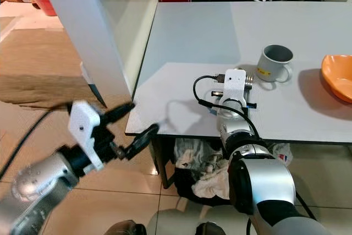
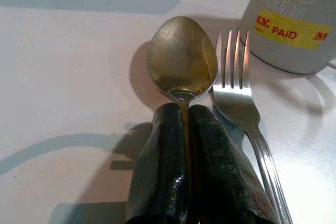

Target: Setting the table

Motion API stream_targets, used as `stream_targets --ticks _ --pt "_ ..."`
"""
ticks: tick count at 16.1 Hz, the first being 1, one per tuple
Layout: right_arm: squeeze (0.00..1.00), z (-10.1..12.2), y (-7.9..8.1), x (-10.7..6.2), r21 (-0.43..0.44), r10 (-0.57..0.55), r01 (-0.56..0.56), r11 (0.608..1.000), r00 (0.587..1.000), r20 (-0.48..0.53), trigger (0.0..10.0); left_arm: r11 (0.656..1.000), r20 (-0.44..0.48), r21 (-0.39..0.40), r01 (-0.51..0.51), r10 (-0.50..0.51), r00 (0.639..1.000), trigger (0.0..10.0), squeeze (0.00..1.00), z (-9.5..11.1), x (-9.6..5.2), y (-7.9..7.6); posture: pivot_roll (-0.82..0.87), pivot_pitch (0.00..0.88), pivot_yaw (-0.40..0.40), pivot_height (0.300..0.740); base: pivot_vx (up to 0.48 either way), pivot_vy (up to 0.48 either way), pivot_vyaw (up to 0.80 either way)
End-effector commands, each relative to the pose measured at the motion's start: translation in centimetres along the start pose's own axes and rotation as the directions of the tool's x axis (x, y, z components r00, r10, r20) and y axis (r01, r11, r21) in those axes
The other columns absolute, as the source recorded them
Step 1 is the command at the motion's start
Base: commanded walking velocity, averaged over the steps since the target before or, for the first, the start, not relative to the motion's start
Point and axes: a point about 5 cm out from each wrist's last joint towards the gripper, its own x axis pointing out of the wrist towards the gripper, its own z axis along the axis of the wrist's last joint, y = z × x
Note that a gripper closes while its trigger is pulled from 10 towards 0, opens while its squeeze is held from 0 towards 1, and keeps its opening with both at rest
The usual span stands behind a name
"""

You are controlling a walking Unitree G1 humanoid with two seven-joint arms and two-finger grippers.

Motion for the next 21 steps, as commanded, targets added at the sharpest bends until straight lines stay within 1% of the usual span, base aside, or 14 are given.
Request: stream_targets --ticks 1,3,6,7,10,13,18,19,20,21 --pt "0.00 -1.2 0.1 -0.2 -0.011 0.009 -0.010 1.000 0.999 -0.045 0.0 1.000 -0.018 -0.022 0.018 -0.018 1.000 10.0 0.00 0.3 -0.3 0.0 0.21 0.128 0.082 0.728 0.000 0.000 0.00" --pt "0.00 -1.3 0.1 -0.2 -0.018 0.017 -0.018 1.000 0.999 -0.051 0.0 0.990 0.008 -0.082 0.110 -0.110 0.994 10.0 0.00 1.9 -0.1 -1.0 0.21 0.131 0.076 0.728 0.000 0.000 0.00" --pt "0.00 -1.4 0.2 -0.2 -0.021 0.031 -0.032 0.999 0.998 -0.057 0.0 0.979 0.083 -0.145 0.142 -0.131 0.988 10.0 0.00 3.7 0.8 -1.7 0.21 0.133 0.074 0.728 0.000 0.000 0.00" --pt "0.00 -1.3 0.3 -0.2 -0.022 0.045 -0.046 0.999 0.998 -0.053 0.0 0.978 0.092 -0.146 0.146 -0.133 0.987 10.0 0.00 4.0 0.9 -1.9 0.21 0.135 0.073 0.728 0.000 0.000 0.00" --pt "0.00 -1.3 0.4 -0.2 -0.038 0.056 -0.058 0.998 0.997 -0.051 0.0 0.976 0.077 -0.165 0.142 -0.131 0.988 10.0 0.00 4.2 0.9 -2.0 0.21 0.139 0.070 0.728 0.000 0.000 0.00" --pt "0.00 -1.2 0.5 -0.2 -0.045 0.084 -0.086 0.995 0.995 -0.047 0.0 0.968 0.084 -0.187 0.166 -0.152 0.985 10.0 0.00 4.5 1.0 -2.6 0.21 0.138 0.066 0.728 0.000 0.000 0.00" --pt "0.00 -1.1 0.5 -0.1 -0.047 0.130 -0.132 0.990 0.990 -0.048 0.0 0.964 0.074 -0.191 0.186 -0.174 0.982 10.0 0.00 4.6 1.0 -2.9 0.21 0.135 0.065 0.728 0.000 0.000 0.00" --pt "0.00 -1.0 0.6 -0.1 -0.049 0.142 -0.144 0.988 0.989 -0.048 0.0 0.964 0.038 -0.180 0.195 -0.191 0.981 10.0 0.00 4.3 0.9 -3.0 0.21 0.135 0.065 0.728 0.000 0.000 0.00" --pt "0.00 -1.0 0.6 -0.1 -0.049 0.150 -0.152 0.987 0.988 -0.045 0.0 0.969 0.004 -0.165 0.186 -0.188 0.982 10.0 0.00 3.9 0.7 -2.7 0.21 0.134 0.064 0.728 0.000 0.000 0.00" --pt "0.00 -0.9 0.7 -0.2 -0.047 0.157 -0.159 0.986 0.987 -0.043 0.0 0.971 -0.012 -0.157 0.179 -0.184 0.983 10.0 0.00 3.7 0.7 -2.6 0.21 0.134 0.064 0.728 0.000 0.000 0.00"
